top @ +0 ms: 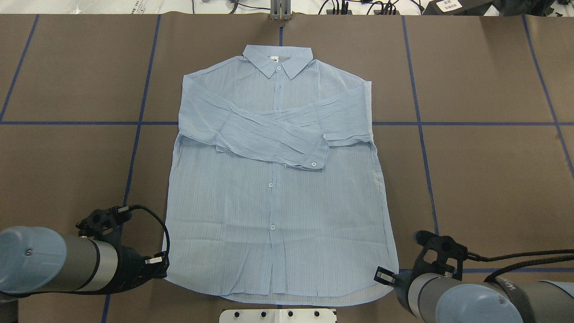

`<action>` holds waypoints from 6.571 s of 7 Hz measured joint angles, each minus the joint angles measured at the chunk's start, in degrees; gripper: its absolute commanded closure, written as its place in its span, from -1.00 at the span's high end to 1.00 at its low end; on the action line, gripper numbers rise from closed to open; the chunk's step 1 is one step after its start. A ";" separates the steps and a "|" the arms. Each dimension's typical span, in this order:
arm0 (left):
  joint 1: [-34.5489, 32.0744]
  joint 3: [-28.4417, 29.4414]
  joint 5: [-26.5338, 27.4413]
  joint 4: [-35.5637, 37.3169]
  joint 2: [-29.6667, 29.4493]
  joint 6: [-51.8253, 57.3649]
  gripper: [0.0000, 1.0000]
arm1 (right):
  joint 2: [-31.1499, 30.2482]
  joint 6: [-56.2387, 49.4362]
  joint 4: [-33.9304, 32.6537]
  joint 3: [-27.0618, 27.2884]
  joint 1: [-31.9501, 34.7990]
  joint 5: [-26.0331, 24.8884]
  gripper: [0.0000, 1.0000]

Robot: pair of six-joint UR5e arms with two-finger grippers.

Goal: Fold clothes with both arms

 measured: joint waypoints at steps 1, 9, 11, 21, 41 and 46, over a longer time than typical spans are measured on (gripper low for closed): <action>-1.41 -3.00 -1.72 2.16 -0.18 -0.29 -1.00 | 0.25 -0.02 -0.98 1.24 1.01 -0.11 -1.00; -33.48 13.09 -11.66 8.32 -21.57 12.61 -1.00 | 14.35 -5.03 -1.40 -5.90 28.23 6.77 -1.00; -36.45 26.15 -11.91 4.20 -28.34 12.85 -1.00 | 19.87 -8.53 -0.95 -15.62 33.26 7.93 -1.00; -38.44 65.00 -9.34 -23.65 -41.07 12.63 -1.00 | 40.19 -17.16 17.30 -60.38 43.22 13.84 -1.00; -39.89 58.80 -4.73 -32.72 -33.48 17.68 -0.01 | 15.19 -10.33 23.51 -35.46 31.93 18.63 0.09; -39.95 58.17 -3.94 -32.72 -32.57 17.95 -0.01 | 16.25 -10.34 23.51 -36.32 31.37 18.15 -1.00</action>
